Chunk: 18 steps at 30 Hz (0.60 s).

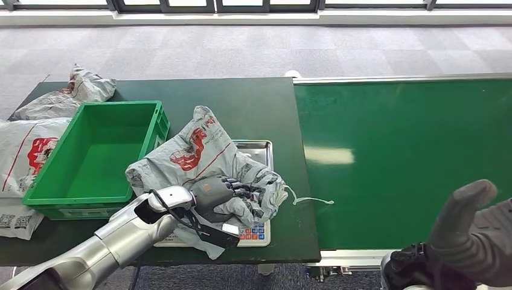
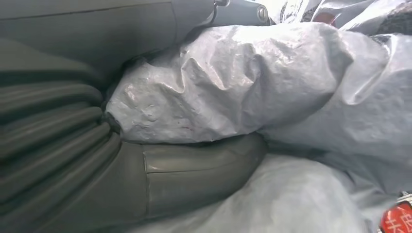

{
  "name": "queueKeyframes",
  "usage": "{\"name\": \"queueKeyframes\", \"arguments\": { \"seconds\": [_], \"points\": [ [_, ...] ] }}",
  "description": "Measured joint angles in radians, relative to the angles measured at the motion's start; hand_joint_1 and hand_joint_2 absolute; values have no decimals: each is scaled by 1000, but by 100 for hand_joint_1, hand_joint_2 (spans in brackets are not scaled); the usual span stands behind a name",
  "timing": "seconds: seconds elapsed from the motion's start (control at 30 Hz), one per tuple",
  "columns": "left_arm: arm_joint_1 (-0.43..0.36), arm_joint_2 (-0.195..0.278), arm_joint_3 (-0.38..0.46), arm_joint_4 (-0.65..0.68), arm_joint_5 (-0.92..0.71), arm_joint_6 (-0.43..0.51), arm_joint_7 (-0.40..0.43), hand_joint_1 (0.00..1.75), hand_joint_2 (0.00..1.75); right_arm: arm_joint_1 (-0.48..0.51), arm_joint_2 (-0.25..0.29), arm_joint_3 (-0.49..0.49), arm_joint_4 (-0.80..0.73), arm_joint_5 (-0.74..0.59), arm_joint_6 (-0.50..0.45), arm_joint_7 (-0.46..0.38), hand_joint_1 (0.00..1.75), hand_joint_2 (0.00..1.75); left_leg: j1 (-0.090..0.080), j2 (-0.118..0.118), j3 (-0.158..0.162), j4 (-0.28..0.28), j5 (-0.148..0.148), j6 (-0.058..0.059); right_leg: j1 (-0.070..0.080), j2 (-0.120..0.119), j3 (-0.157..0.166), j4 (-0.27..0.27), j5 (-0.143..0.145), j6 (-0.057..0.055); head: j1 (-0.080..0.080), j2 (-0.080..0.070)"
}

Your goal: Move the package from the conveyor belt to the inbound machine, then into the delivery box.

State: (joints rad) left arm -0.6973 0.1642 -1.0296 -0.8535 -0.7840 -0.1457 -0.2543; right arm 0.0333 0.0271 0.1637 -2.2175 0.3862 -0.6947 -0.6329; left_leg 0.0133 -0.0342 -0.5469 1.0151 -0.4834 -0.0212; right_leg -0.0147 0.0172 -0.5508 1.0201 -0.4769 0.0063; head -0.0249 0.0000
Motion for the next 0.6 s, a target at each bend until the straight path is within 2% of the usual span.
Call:
{"name": "queueKeyframes", "arguments": {
  "seconds": [0.23,0.43,0.6],
  "points": [
    [-7,36,61,-93,-26,-15,10,175,175,18,0,0,-17,6,0,-15,0,175,1,5,2,0,5,-4,0,3,-8,0,6,-3,0,0],
    [-82,97,138,-217,-28,-31,43,175,175,43,0,-3,-32,-13,0,-44,0,175,2,6,-16,0,14,-7,1,5,-30,1,15,-4,0,0],
    [-158,121,213,-297,-43,-37,65,175,175,54,0,-14,-40,-27,0,-58,0,175,2,7,-24,0,16,-6,1,6,-37,1,18,-4,0,0]
  ]
}}
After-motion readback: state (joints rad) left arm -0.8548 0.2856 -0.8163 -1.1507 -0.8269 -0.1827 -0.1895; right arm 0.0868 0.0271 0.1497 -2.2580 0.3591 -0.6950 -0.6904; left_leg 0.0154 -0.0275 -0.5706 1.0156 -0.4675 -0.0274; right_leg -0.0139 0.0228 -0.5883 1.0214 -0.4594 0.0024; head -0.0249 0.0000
